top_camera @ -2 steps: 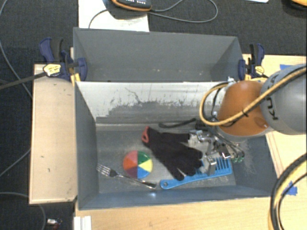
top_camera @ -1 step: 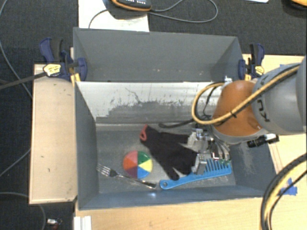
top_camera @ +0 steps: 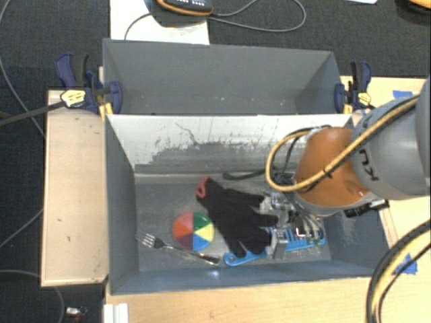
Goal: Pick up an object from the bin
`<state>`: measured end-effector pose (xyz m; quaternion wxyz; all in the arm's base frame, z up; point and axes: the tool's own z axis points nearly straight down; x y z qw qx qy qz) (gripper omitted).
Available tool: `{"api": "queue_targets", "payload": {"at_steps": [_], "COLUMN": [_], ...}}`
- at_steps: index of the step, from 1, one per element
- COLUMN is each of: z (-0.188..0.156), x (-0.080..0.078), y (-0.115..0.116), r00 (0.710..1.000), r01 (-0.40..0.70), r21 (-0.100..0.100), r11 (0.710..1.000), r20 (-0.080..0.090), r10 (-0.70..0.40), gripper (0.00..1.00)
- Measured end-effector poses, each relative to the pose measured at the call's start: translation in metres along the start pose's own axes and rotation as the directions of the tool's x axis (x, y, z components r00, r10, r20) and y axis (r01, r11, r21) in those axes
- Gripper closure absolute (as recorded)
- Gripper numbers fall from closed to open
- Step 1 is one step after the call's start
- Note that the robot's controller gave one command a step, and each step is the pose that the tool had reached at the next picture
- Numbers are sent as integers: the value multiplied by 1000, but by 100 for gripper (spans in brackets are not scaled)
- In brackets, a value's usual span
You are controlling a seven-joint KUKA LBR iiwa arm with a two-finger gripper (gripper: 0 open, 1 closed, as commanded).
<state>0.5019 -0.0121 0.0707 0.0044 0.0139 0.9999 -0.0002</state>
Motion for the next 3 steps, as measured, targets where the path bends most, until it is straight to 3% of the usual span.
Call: {"api": "queue_targets", "payload": {"at_steps": [1,2,3], "z": [0,0,0], "x": [-11,-11,-12], "y": [2,2,7], "r00": [996,996,978], "r01": [-91,-90,-207], "r21": [-1,-1,-3], "r11": [996,996,978], "r20": [9,9,11], "r10": [91,90,208], "gripper": [100,100,100]}}
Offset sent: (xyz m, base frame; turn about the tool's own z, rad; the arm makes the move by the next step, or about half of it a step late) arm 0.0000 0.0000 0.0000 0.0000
